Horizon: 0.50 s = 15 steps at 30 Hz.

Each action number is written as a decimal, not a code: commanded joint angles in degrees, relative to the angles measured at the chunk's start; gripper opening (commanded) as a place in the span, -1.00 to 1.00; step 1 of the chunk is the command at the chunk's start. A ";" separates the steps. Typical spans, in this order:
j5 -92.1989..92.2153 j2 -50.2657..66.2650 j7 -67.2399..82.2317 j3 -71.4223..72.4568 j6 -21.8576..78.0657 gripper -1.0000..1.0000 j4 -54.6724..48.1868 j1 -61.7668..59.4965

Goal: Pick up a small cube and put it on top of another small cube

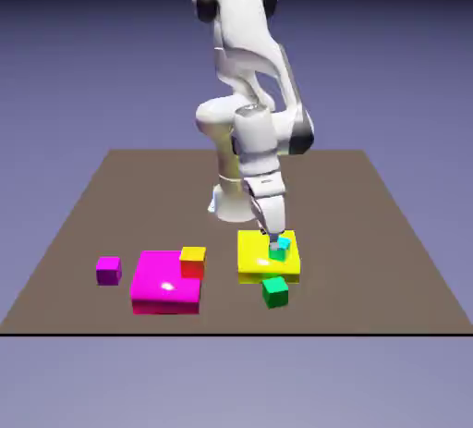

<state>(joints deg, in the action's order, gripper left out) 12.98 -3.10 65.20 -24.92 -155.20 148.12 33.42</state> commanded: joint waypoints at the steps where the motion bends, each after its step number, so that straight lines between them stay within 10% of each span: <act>1: 0.30 0.69 2.50 -0.58 0.44 0.00 -0.30 0.68; 15: 4.51 10.26 37.38 -8.65 6.53 0.00 -4.47 11.26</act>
<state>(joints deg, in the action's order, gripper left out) 17.48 7.16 102.58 -33.57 -148.67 143.65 44.68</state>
